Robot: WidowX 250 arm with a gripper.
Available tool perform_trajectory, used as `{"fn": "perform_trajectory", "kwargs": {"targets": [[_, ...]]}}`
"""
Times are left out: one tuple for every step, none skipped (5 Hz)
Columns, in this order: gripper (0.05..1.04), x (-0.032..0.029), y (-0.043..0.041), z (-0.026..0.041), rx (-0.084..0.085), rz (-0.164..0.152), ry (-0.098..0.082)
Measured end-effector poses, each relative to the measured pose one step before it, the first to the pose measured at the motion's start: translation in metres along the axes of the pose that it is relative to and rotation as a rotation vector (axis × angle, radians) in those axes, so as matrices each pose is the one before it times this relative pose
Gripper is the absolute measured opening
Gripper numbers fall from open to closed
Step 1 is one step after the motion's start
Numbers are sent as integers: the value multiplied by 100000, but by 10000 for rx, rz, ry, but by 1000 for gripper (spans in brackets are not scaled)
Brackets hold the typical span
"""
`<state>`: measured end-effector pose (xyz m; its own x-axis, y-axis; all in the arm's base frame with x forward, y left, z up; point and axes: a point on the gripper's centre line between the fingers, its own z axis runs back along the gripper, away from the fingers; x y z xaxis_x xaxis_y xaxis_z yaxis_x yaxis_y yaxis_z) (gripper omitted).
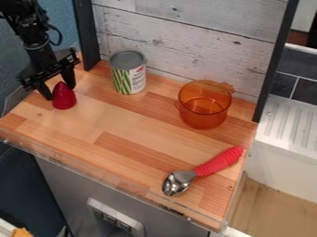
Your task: Move the red object to the bottom center of the table
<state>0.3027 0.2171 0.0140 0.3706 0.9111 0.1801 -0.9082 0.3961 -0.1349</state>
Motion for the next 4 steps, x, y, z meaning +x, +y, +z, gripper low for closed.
{"fn": "perform_trajectory", "kwargs": {"targets": [[580, 91, -163, -5, 120, -39, -193], [580, -558, 196, -148, 80, 26, 95], [580, -1946, -425, 688, 295, -98, 21], [580, -1514, -552, 2076, 251, 352, -476]]}}
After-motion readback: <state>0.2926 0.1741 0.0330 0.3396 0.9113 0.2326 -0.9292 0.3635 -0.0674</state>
